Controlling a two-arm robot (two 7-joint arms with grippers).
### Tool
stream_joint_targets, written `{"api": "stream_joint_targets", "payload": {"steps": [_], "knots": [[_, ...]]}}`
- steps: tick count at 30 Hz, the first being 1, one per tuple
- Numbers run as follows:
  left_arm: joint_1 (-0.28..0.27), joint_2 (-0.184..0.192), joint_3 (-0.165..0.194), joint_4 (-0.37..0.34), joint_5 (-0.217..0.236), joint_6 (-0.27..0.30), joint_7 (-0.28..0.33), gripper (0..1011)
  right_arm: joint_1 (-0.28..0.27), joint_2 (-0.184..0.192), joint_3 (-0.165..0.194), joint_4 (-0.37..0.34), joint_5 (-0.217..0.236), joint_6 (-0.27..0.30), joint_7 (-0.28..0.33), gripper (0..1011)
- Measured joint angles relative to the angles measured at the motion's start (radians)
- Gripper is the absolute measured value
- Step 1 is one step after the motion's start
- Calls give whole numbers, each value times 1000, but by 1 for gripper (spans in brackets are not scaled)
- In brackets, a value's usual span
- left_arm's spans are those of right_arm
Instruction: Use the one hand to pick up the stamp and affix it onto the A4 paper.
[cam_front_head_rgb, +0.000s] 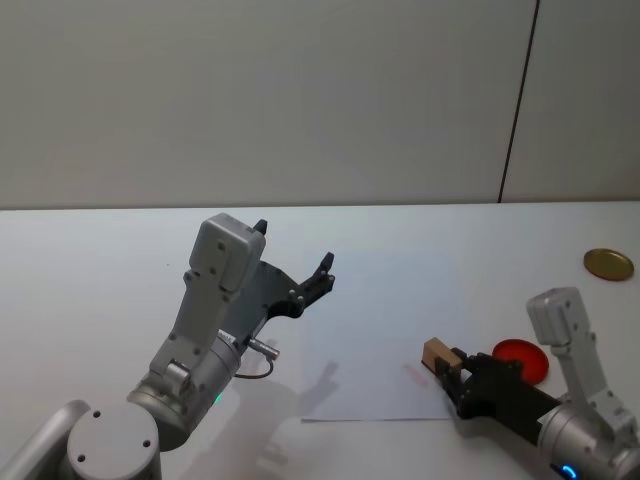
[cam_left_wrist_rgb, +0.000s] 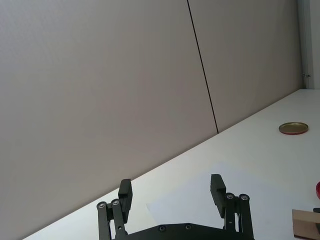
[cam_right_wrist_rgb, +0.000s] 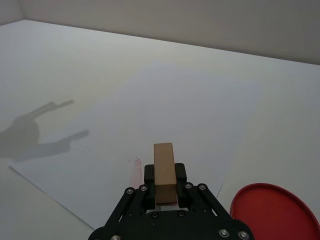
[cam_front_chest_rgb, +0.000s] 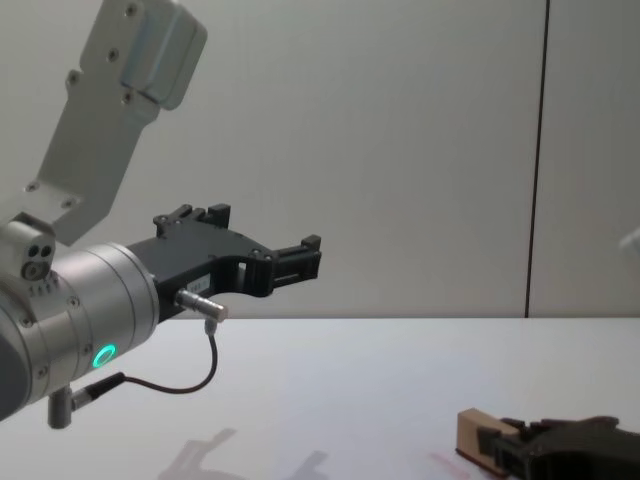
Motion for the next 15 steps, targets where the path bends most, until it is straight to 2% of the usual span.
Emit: {"api": "stream_joint_targets", "payload": {"steps": [15], "knots": [[0,0,0,0,0,0,0,993,-7,29,36,-82,40,-48,-47,218]]}}
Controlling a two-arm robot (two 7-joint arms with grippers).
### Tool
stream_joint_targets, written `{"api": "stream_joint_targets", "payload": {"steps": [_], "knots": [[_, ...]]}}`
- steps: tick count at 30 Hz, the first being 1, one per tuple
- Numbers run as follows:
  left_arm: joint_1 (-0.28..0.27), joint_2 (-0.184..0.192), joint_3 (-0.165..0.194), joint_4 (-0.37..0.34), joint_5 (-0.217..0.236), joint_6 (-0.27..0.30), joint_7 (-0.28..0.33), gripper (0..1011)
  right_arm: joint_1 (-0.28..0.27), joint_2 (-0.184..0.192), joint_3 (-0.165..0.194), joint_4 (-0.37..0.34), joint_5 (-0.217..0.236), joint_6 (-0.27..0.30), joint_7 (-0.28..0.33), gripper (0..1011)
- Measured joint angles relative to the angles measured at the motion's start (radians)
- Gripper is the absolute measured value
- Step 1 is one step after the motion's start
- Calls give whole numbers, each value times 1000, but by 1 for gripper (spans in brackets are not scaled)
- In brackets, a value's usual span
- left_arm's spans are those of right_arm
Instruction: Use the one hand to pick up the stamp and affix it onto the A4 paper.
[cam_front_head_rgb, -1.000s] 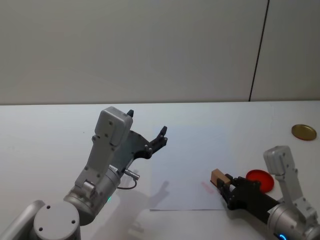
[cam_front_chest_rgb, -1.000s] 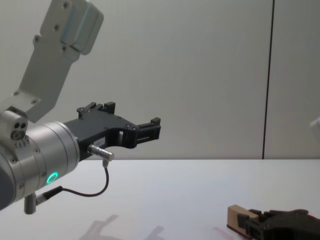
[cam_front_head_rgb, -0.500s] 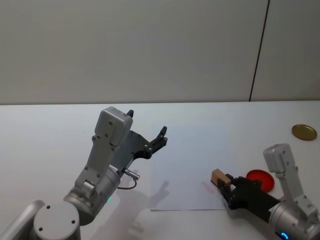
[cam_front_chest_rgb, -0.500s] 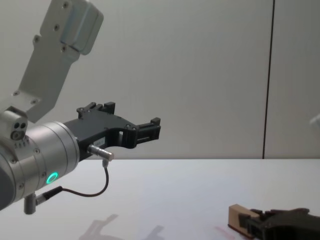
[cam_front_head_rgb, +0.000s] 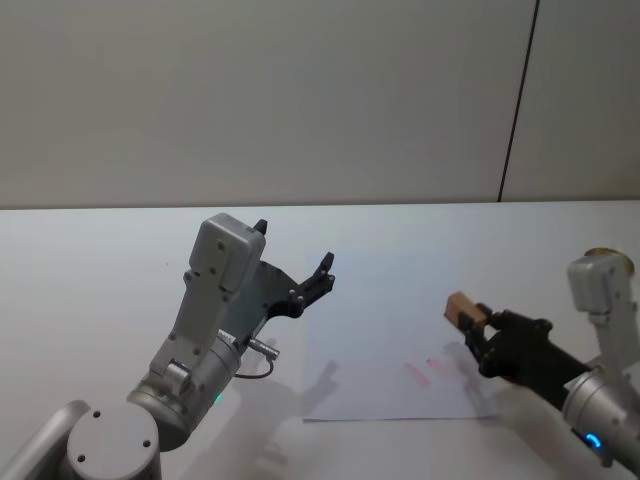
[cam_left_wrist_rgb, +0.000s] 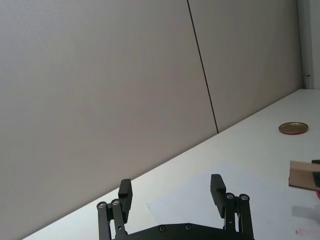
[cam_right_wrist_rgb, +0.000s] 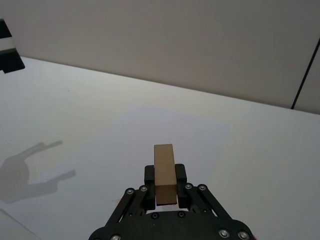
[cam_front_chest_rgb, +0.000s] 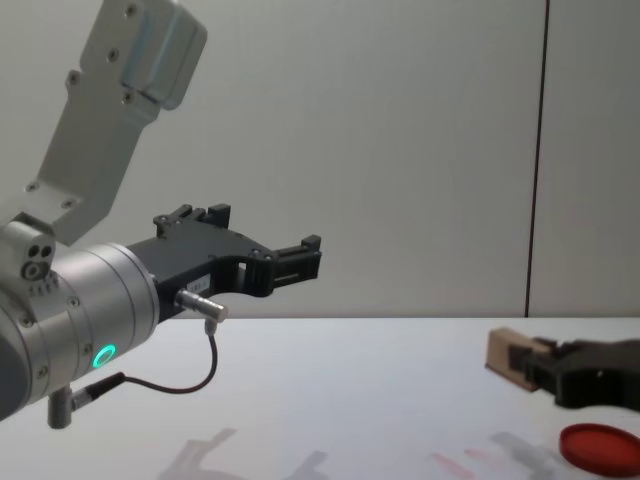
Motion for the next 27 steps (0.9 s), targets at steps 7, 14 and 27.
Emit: {"api": "stream_joint_targets", "payload": {"steps": [7,14,27], "knots": [[0,0,0,0,0,0,0,993,-10,23,21,-24,8,-8,-20,218],[0,0,0,0,0,0,0,993,-27,49,40,-38,16,-3,-29,218],[0,0,0,0,0,0,0,993,-58,81,57,-33,23,15,-29,218]]}}
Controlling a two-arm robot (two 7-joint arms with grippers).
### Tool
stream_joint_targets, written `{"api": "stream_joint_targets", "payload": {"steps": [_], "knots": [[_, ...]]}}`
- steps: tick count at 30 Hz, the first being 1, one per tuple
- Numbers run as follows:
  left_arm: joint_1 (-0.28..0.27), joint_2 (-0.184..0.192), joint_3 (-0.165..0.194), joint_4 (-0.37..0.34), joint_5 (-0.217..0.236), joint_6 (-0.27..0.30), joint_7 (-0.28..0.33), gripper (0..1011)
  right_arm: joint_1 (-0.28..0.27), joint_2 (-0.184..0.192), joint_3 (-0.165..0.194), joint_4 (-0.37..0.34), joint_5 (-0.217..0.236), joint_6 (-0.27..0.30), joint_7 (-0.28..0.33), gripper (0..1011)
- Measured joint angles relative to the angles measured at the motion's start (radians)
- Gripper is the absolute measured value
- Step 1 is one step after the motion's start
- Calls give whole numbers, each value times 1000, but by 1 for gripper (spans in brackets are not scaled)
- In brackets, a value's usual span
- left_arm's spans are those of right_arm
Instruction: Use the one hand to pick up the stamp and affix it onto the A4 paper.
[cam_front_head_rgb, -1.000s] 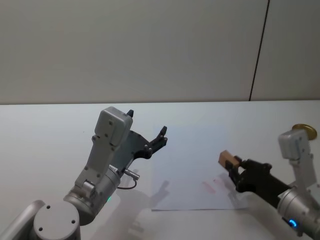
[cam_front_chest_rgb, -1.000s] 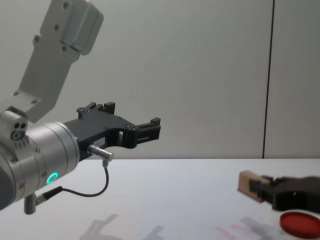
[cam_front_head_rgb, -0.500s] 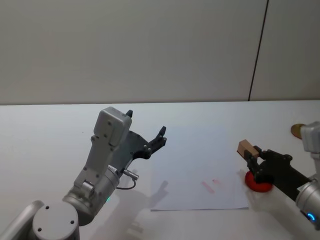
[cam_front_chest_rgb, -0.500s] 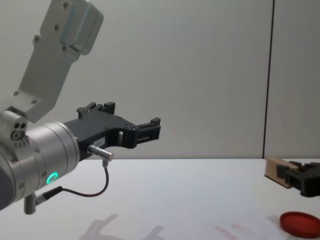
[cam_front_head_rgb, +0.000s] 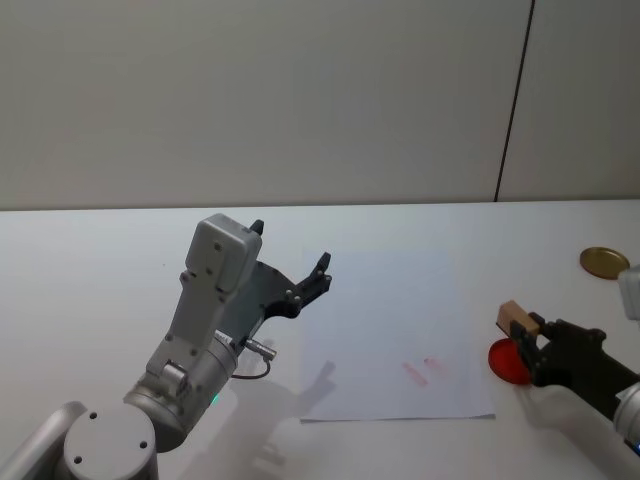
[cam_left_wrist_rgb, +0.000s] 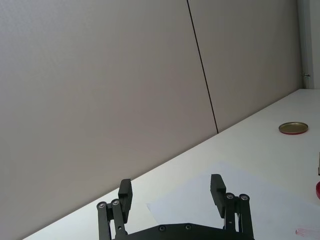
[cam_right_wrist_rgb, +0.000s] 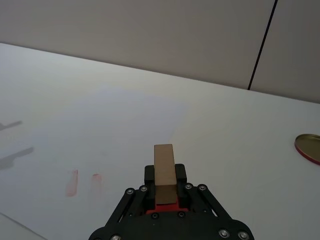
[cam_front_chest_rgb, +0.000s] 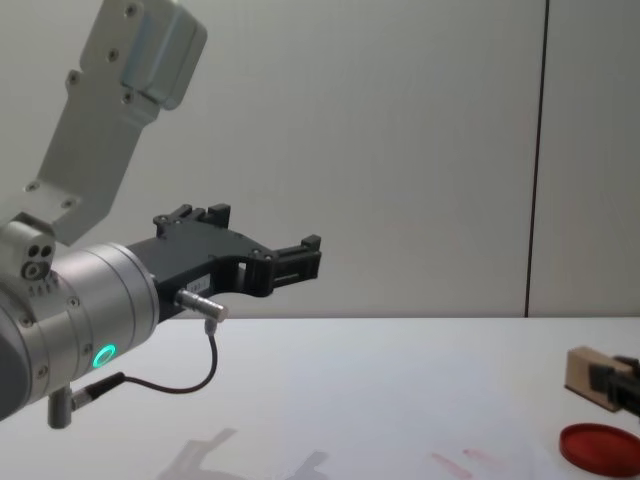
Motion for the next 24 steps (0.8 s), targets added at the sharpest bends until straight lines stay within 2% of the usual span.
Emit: {"api": "stream_joint_targets", "payload": {"steps": [18,24], "knots": [[0,0,0,0,0,0,0,993,-10,5,-3,46,-15,12,7,221],[0,0,0,0,0,0,0,993,-11,1,-8,61,-20,10,6,419]]}}
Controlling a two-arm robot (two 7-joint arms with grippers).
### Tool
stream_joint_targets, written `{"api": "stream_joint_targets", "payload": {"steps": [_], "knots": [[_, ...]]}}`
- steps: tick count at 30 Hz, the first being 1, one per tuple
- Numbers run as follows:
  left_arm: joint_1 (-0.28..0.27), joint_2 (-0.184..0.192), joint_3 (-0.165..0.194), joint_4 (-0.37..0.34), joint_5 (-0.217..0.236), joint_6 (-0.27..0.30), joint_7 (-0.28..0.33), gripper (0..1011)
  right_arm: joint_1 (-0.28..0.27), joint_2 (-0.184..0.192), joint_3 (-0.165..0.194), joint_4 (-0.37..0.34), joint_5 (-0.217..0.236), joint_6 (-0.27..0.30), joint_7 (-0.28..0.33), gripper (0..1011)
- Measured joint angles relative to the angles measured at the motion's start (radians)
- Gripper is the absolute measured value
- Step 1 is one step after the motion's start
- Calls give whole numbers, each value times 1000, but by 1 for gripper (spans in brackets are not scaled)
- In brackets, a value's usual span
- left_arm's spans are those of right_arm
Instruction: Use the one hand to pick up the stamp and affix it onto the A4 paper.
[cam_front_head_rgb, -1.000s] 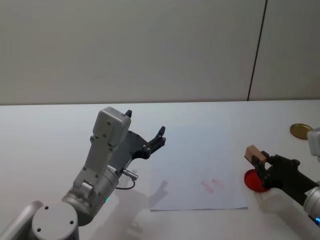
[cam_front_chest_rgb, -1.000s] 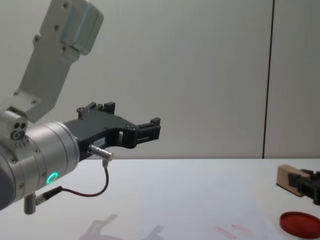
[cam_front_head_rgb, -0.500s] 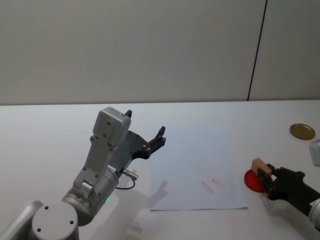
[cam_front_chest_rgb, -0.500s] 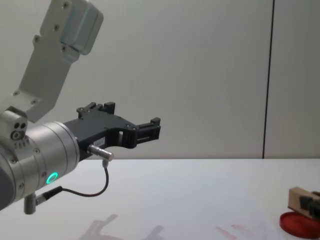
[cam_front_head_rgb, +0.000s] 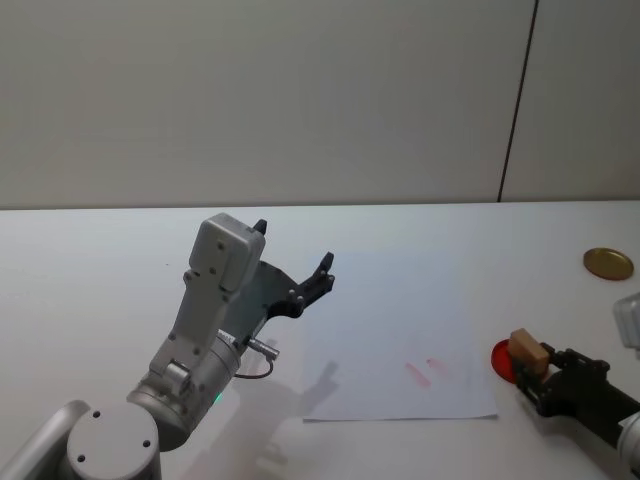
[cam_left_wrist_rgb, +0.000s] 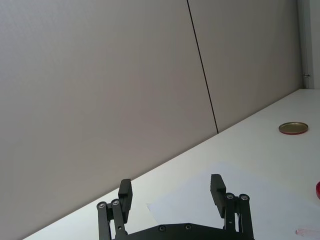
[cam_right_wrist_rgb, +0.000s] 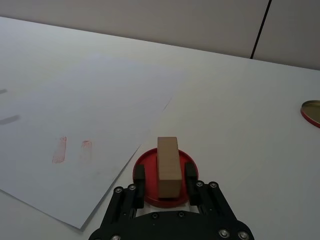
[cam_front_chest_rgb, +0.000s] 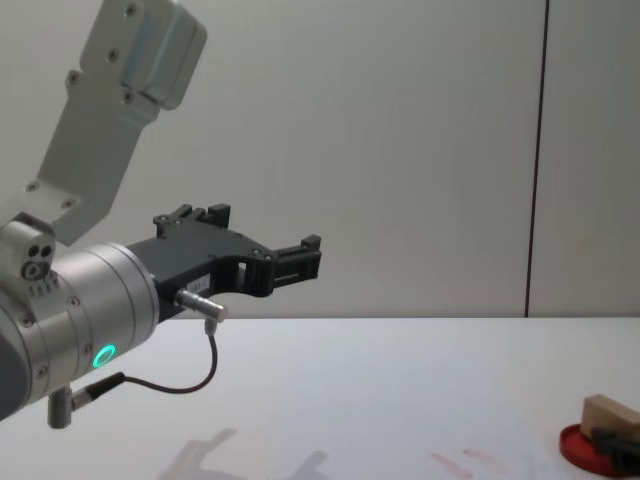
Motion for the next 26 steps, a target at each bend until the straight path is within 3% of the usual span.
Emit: {"api": "stream_joint_targets", "payload": {"steps": [8,19,26], "knots": [[0,0,0,0,0,0,0,993,-5,-3,-3,4,0,-9,-7,651],[0,0,0,0,0,0,0,993,-20,-1,0,-33,5,-68,-37,996],[0,0,0,0,0,0,0,993,-30,2,4,-69,4,-96,-62,1001]]}}
